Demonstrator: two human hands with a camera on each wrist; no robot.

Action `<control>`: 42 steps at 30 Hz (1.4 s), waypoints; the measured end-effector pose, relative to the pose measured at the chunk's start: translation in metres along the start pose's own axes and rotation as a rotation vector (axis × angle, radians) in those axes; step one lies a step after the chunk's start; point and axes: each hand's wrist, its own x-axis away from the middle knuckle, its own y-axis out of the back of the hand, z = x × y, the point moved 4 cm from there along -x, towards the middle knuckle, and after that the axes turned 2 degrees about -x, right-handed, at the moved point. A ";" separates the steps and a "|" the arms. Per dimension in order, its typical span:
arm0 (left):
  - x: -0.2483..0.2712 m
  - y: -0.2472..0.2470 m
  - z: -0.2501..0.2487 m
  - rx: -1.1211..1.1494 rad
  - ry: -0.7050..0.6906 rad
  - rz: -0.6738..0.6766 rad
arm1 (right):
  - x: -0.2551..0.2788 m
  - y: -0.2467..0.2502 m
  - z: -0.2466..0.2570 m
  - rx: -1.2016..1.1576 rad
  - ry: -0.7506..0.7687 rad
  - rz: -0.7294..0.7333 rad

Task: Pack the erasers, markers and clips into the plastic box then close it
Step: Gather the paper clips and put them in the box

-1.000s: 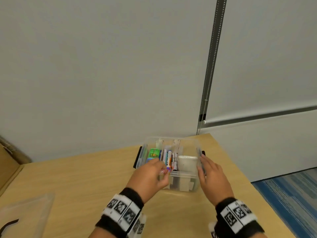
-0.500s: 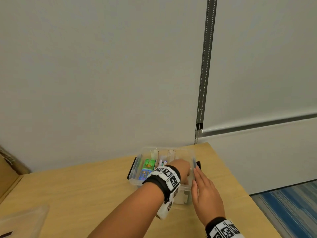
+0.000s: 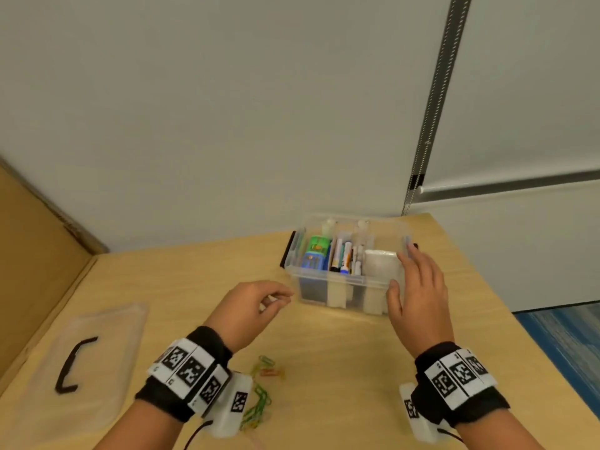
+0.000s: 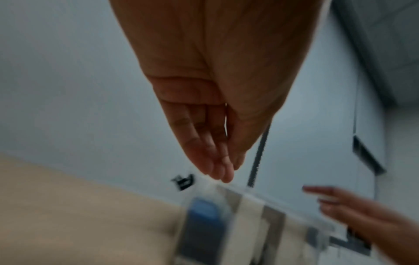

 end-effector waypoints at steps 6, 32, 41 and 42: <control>0.061 -0.019 0.090 -0.137 0.232 0.216 | 0.052 -0.042 0.090 -0.078 0.402 0.321; 0.124 -0.047 0.142 -0.056 -0.075 0.390 | 0.112 -0.130 0.166 -0.283 0.128 0.841; 0.113 -0.073 0.114 0.273 0.015 0.432 | 0.107 -0.106 0.119 -1.121 -0.517 0.654; 0.112 -0.077 0.110 0.238 0.010 0.449 | 0.109 -0.104 0.117 -1.232 -0.593 0.649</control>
